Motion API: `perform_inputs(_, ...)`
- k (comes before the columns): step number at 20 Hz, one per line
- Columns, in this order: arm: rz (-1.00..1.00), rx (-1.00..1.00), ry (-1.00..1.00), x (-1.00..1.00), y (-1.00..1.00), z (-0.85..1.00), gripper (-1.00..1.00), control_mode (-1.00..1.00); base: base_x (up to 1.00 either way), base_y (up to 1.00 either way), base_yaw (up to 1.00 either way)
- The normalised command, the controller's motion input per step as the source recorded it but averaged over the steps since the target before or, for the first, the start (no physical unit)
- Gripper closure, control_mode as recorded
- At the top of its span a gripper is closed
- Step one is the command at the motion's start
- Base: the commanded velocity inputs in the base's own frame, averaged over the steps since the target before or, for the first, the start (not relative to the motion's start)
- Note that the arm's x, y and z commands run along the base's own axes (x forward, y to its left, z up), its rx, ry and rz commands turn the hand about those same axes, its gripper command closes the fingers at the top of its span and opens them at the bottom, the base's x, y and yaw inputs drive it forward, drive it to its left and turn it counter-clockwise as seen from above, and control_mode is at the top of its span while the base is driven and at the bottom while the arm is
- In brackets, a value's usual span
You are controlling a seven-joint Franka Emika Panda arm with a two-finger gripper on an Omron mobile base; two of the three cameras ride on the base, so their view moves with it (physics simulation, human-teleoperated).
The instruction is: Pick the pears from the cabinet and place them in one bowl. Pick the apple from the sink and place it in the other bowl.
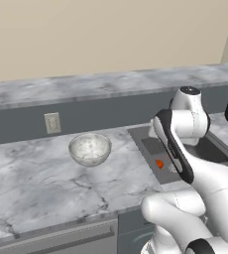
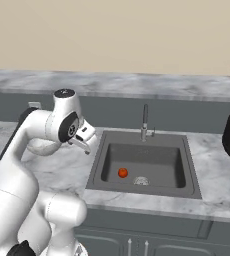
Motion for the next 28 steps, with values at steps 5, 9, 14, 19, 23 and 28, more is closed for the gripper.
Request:
perform_inputs(5, -0.32, 0.01, 0.03, 0.18, -0.4, -0.05, -1.0, -1.0, 0.0, 0.0, 0.0)
perform_inputs(9, -0.27, 0.0, 0.0, 0.22, -0.36, -0.08, -1.0, -1.0, 0.0, 0.0, 0.0)
perform_inputs(14, -0.1, 0.0, 0.0, 0.3, -0.19, -0.21, -1.0, -1.0, 0.0, 0.0, 0.0)
perform_inputs(19, 0.0, 0.0, -0.03, 0.35, -0.18, -0.24, -1.0, -1.0, 0.0, 0.0, 0.0)
perform_inputs(23, 0.0, 0.0, -0.02, 0.33, -0.21, -0.25, -1.0, -1.0, 0.0, 0.0, 0.0)
perform_inputs(28, 0.0, 0.0, 0.0, 0.39, -0.18, -0.23, -1.0, -1.0, 0.0, 0.0, 0.0)
